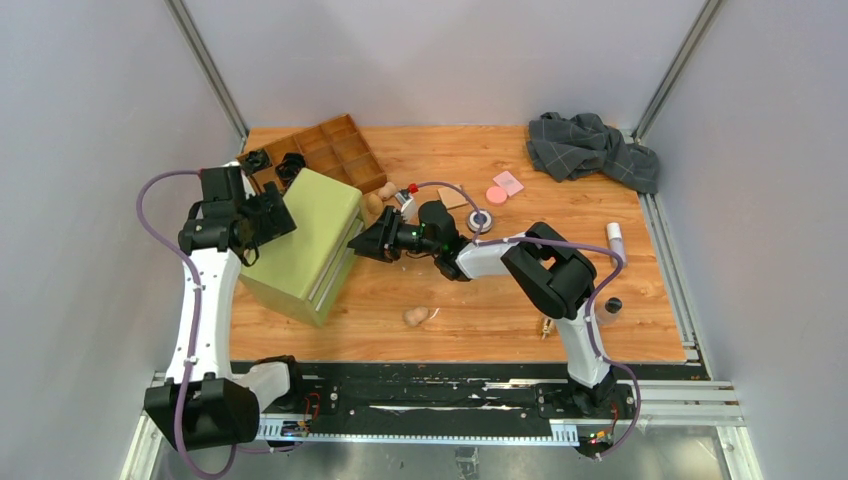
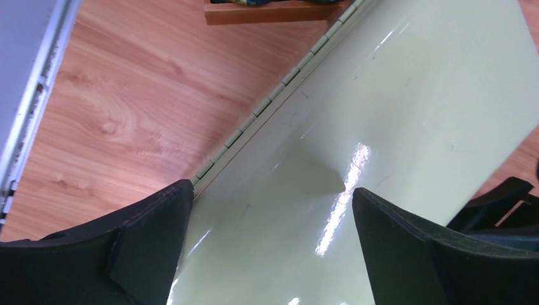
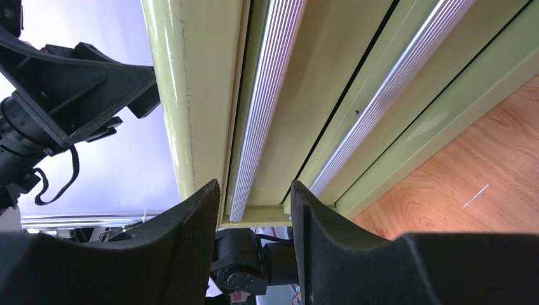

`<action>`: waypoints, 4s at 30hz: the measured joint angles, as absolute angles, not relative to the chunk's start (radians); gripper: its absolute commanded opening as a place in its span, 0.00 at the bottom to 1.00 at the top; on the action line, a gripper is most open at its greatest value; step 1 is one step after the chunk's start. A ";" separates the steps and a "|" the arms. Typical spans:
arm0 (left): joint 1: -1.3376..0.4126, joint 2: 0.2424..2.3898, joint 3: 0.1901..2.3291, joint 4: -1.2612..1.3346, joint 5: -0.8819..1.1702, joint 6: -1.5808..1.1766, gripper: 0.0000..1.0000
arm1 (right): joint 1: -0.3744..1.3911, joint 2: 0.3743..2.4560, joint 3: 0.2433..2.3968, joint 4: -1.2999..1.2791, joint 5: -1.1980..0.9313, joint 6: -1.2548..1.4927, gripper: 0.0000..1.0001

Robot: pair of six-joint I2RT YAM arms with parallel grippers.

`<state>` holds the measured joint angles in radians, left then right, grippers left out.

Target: Organize the makeup

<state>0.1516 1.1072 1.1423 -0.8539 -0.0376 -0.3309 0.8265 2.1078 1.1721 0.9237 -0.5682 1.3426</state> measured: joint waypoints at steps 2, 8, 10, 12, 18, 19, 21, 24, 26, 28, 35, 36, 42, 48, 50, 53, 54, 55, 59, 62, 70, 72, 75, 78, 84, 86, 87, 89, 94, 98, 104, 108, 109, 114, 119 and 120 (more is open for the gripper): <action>0.152 1.088 1.129 -0.851 -0.020 -0.349 0.98 | 0.826 2.108 1.172 0.926 -0.567 1.344 0.45; 0.151 1.034 1.097 -0.846 0.027 -0.398 0.98 | 0.826 2.143 1.172 0.973 -0.565 1.373 0.45; 0.151 1.025 1.097 -0.852 0.030 -0.405 0.98 | 0.826 2.157 1.172 0.972 -0.564 1.377 0.45; 0.149 1.018 1.102 -0.864 0.022 -0.404 0.98 | 0.826 2.164 1.172 0.968 -0.564 1.378 0.44; 0.080 1.006 1.182 -0.910 -0.050 -0.369 0.98 | 0.826 2.164 1.172 0.971 -0.564 1.380 0.44; 0.056 1.007 1.198 -0.915 -0.075 -0.361 0.98 | 0.826 2.164 1.173 0.971 -0.564 1.380 0.44; 0.009 1.011 1.224 -0.920 -0.108 -0.347 0.98 | 0.826 2.164 1.179 0.965 -0.563 1.380 0.44; -0.041 1.024 1.230 -0.926 -0.145 -0.338 0.98 | 0.826 2.164 1.189 0.957 -0.558 1.379 0.44; -0.057 1.034 1.229 -0.931 -0.158 -0.336 0.98 | 0.826 2.164 1.194 0.957 -0.556 1.379 0.44; -0.063 1.044 1.229 -0.933 -0.165 -0.332 0.98 | 0.826 2.164 1.198 0.955 -0.556 1.380 0.44; -0.064 1.048 1.227 -0.938 -0.168 -0.324 0.98 | 0.826 2.171 1.215 0.952 -0.557 1.380 0.44; -0.064 1.048 1.224 -0.938 -0.169 -0.324 0.98 | 0.826 2.174 1.222 0.952 -0.557 1.380 0.44; -0.064 1.055 1.211 -0.939 -0.174 -0.315 0.98 | 0.827 2.183 1.237 0.944 -0.561 1.380 0.44; -0.064 1.071 1.201 -0.937 -0.215 -0.293 0.98 | 0.830 2.212 1.265 0.954 -0.567 1.404 0.43; -0.064 1.073 1.188 -0.937 -0.223 -0.286 0.98 | 0.831 2.222 1.267 0.969 -0.569 1.420 0.43; -0.064 1.073 1.158 -0.931 -0.225 -0.284 0.98 | 0.831 2.224 1.269 0.971 -0.569 1.423 0.42; -0.064 1.073 1.148 -0.925 -0.229 -0.281 0.98 | 0.831 2.224 1.269 0.970 -0.569 1.421 0.42; -0.064 1.073 1.142 -0.921 -0.231 -0.279 0.98 | 0.831 2.224 1.269 0.970 -0.569 1.420 0.41; -0.064 1.069 1.127 -0.897 -0.232 -0.280 0.98 | 0.832 2.224 1.273 0.979 -0.573 1.425 0.26; -0.064 1.065 1.122 -0.888 -0.232 -0.280 0.98 | 0.833 2.224 1.284 0.983 -0.578 1.433 0.13; -0.064 1.062 1.119 -0.884 -0.232 -0.280 0.98 | 0.833 2.223 1.284 0.983 -0.586 1.452 0.01; -0.064 1.061 1.119 -0.885 -0.232 -0.279 0.98 | 0.833 2.219 1.268 0.997 -0.583 1.453 0.01; -0.064 1.058 1.119 -0.888 -0.232 -0.274 0.98 | 0.833 2.202 1.230 1.023 -0.566 1.456 0.01; -0.064 1.057 1.120 -0.891 -0.233 -0.271 0.98 | 0.823 2.175 1.177 1.049 -0.575 1.462 0.01; -0.064 1.057 1.120 -0.892 -0.237 -0.267 0.98 | 0.790 2.113 1.063 1.096 -0.607 1.469 0.01; -0.064 1.057 1.120 -0.892 -0.237 -0.265 0.98 | 0.780 2.096 1.041 1.094 -0.628 1.463 0.01; -0.064 1.058 1.121 -0.892 -0.237 -0.265 0.98 | 0.772 2.085 1.026 1.090 -0.641 1.455 0.01; -0.064 1.058 1.122 -0.894 -0.240 -0.264 0.98 | 0.766 2.072 1.013 1.084 -0.651 1.446 0.01; -0.064 1.059 1.127 -0.900 -0.237 -0.265 0.98 | 0.755 1.998 0.942 1.048 -0.645 1.399 0.01; -0.064 1.063 1.132 -0.901 -0.230 -0.265 0.98 | 0.745 1.919 0.883 0.978 -0.633 1.346 0.01; -0.064 1.075 1.149 -0.900 -0.225 -0.265 0.98 | 0.738 1.856 0.872 0.860 -0.625 1.257 0.45; -0.064 1.076 1.187 -0.914 -0.212 -0.253 0.98 | 0.728 1.773 0.873 0.739 -0.619 1.151 0.64; -0.064 1.076 1.209 -0.919 -0.210 -0.246 0.98 | 0.720 1.745 0.873 0.705 -0.619 1.122 0.64; -0.064 1.068 1.364 -0.918 -0.199 -0.218 0.98 | 0.606 1.528 0.873 0.437 -0.572 0.930 0.64; -0.091 1.052 1.441 -0.916 -0.154 -0.212 0.98 | 0.448 1.335 0.874 0.157 -0.465 0.733 0.64; -0.127 1.054 1.451 -0.916 -0.170 -0.210 0.98 | 0.418 1.302 0.874 0.094 -0.439 0.693 0.64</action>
